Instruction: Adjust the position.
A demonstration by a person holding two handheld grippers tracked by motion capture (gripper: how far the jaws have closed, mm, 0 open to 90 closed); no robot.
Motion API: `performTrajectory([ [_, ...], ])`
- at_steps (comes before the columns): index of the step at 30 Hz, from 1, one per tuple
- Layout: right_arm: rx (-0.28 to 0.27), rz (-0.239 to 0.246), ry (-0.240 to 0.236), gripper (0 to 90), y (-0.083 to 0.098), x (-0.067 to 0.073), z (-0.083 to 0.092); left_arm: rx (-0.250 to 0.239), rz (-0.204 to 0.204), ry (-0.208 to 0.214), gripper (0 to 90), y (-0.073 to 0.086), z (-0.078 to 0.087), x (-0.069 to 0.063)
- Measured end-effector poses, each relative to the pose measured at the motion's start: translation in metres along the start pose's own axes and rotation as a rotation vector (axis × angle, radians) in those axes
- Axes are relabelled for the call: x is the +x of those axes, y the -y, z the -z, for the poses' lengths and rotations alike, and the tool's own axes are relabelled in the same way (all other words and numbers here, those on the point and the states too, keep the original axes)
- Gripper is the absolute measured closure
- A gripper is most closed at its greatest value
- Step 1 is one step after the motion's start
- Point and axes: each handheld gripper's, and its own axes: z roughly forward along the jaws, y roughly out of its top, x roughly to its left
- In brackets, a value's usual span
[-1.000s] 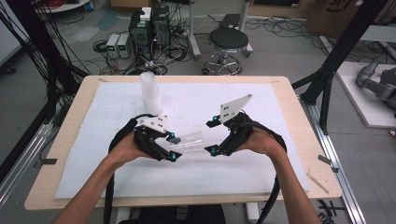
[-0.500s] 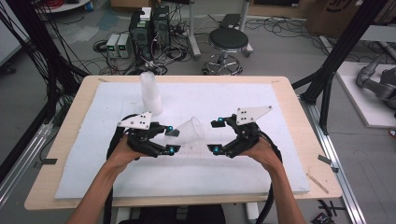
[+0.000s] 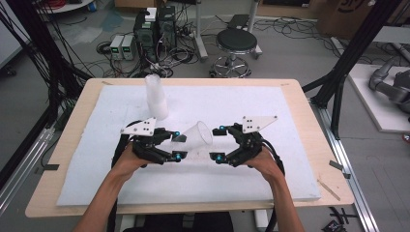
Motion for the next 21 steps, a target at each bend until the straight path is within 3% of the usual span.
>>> performTrajectory([
  [11,-0.029,0.012,-0.042,14.4,-0.005,0.002,-0.017,-0.006,-0.017,0.024,41.8,-0.001,-0.015,-0.003],
  [21,-0.041,0.014,-0.063,15.3,-0.008,0.003,-0.021,-0.001,-0.024,0.040,41.8,-0.001,-0.021,-0.005],
])
